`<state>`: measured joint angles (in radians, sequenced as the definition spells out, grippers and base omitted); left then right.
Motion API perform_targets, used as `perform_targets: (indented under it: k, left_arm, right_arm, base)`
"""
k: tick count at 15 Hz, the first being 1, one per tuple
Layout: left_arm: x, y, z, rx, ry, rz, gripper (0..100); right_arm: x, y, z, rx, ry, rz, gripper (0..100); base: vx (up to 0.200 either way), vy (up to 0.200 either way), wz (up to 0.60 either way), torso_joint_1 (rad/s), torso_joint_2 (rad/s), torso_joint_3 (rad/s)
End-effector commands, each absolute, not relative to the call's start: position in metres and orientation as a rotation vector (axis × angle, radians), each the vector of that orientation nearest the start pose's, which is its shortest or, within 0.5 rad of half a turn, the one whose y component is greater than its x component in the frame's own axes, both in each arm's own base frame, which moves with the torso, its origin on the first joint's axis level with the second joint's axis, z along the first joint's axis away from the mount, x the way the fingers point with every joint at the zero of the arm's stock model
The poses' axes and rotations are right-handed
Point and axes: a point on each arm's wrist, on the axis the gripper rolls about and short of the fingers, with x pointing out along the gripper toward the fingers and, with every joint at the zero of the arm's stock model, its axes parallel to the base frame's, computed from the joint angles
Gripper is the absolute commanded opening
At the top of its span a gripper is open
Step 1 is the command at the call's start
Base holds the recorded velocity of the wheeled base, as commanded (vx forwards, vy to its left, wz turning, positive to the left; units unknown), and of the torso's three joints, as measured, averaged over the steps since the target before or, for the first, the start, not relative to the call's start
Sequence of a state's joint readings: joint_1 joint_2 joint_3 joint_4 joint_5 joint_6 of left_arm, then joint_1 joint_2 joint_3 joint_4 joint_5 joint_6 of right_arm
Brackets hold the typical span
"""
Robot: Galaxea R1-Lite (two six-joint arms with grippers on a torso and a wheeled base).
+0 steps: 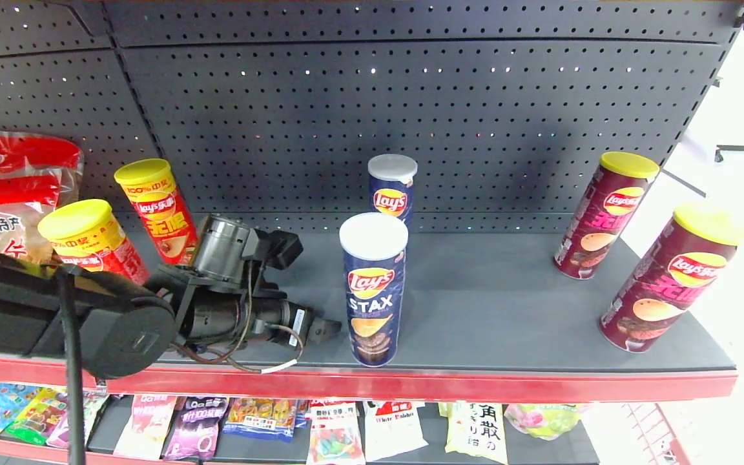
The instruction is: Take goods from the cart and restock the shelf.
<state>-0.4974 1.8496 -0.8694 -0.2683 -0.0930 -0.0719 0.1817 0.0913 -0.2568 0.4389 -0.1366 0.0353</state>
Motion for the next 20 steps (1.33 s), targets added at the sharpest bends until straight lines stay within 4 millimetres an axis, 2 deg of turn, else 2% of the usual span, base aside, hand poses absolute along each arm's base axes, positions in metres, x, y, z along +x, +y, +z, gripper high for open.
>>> perform_targets:
  k: [1,7,13,16,20]
  left_arm:
    - [0.283,-0.161,0.116,0.083,0.73,-0.55,100]
    - [0.286,-0.169,0.115,0.087,0.724,-0.568,100]
    - [0.282,-0.164,0.115,0.087,0.731,-0.56,100]
    - [0.263,-0.134,0.133,0.058,0.697,-0.513,100]
    - [0.197,-0.074,0.172,-0.008,0.548,-0.434,100]
  right_arm:
    - [-0.038,-0.01,0.103,-0.01,0.278,0.041,100]
    - [-0.038,-0.01,0.103,-0.009,0.278,0.042,100]
    - [-0.038,-0.01,0.103,-0.01,0.279,0.041,100]
    - [-0.037,-0.01,0.098,-0.011,0.299,0.042,100]
    - [-0.037,-0.009,0.096,-0.009,0.305,0.069,100]
  base:
    - [0.0,0.0,0.0,0.0,0.0,0.0]
    - [0.0,0.0,0.0,0.0,0.0,0.0]
    - [0.0,0.0,0.0,0.0,0.0,0.0]
    - [0.0,0.0,0.0,0.0,0.0,0.0]
    - [0.0,0.0,0.0,0.0,0.0,0.0]
